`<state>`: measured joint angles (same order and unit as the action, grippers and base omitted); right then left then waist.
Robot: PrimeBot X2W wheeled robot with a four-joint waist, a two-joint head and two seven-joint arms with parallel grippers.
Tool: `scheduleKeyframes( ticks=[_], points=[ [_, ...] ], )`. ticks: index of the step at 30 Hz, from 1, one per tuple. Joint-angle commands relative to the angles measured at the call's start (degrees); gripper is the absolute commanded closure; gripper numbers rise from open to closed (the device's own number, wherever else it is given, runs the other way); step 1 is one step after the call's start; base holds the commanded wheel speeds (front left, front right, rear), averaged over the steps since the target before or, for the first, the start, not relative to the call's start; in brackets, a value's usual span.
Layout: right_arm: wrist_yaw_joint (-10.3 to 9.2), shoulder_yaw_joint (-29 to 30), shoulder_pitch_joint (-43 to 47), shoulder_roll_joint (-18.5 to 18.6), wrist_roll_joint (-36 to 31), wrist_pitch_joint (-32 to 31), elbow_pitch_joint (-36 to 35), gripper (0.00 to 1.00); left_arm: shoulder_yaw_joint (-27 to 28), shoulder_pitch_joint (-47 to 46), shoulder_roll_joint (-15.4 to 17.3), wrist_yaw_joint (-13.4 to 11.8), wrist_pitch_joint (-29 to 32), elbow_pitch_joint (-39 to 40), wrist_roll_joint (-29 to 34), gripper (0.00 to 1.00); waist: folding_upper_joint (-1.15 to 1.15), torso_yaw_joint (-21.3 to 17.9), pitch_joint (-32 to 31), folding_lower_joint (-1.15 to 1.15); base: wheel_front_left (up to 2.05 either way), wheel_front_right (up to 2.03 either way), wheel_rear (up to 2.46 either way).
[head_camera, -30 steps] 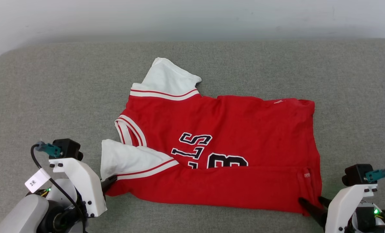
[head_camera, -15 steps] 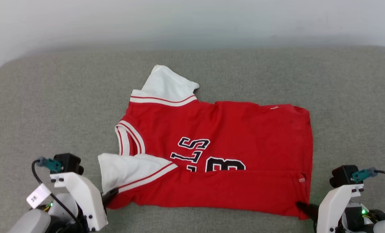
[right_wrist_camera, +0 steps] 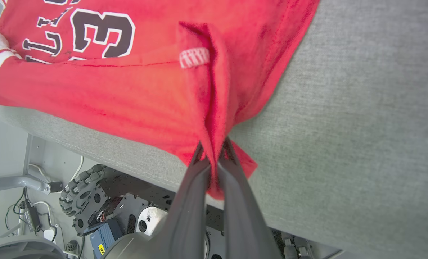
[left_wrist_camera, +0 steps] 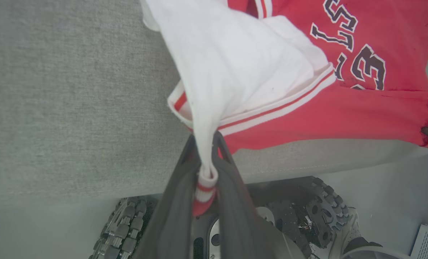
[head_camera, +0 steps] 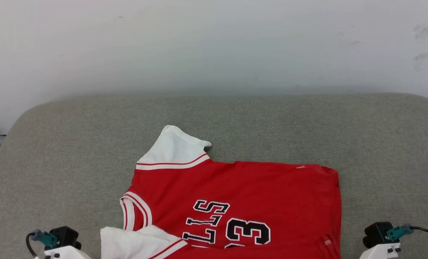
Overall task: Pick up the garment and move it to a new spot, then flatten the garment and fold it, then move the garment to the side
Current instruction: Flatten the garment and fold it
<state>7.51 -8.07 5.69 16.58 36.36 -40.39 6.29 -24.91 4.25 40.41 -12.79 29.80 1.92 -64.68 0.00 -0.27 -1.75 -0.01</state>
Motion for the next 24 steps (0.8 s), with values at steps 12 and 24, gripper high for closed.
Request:
scheduleKeyframes(
  ticks=[12,24],
  points=[
    [-0.05,3.3,3.5,-3.6,-2.6,6.9,0.4,0.00,-1.6,0.2,-4.2,0.3,-5.2,-3.4,2.6,0.00,0.00,0.8,-0.2,0.01,0.00,0.00,0.00],
    [-0.05,8.5,1.1,-7.5,-14.3,32.5,-7.5,0.00,-0.3,-7.5,-7.3,1.1,-19.2,-5.1,11.8,0.00,0.00,-0.4,0.3,0.01,0.00,0.00,0.00]
  ],
)
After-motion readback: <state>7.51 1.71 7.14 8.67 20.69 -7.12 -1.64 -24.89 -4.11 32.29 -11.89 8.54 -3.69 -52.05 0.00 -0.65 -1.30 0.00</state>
